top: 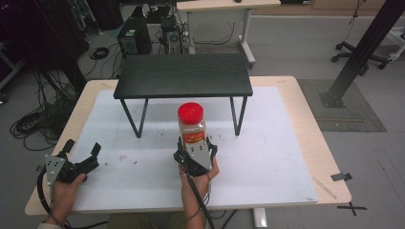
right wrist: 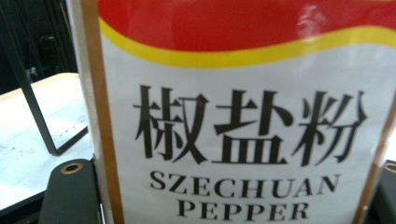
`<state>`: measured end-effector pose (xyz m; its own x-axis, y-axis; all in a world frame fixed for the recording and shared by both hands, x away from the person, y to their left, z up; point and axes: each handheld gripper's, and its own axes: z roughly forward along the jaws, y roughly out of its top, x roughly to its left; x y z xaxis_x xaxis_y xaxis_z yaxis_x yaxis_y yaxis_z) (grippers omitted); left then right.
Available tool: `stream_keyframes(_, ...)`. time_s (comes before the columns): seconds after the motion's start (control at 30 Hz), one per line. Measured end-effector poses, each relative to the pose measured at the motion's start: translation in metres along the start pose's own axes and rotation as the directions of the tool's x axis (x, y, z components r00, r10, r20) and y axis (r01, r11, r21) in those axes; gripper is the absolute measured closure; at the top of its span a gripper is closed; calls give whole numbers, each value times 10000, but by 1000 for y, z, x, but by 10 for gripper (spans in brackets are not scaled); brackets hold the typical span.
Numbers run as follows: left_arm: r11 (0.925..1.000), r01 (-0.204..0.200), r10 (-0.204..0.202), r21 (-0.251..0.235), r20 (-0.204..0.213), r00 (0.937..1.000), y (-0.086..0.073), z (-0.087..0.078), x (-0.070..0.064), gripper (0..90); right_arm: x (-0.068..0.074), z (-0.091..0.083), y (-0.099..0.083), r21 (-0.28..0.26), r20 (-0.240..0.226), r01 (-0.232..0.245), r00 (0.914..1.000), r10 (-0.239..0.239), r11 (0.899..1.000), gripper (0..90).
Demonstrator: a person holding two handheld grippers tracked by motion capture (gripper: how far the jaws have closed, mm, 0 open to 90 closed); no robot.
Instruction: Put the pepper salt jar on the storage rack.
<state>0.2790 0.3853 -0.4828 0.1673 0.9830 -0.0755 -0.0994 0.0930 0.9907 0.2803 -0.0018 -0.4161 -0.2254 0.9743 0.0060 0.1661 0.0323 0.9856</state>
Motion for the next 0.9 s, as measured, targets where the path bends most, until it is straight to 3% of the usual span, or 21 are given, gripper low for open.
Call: stream_keyframes(0.9,10000,12,-12,7,-51,10000,0,0,0,12,-16,-12,46,-139,-773,-154,9969,142,9998,247)
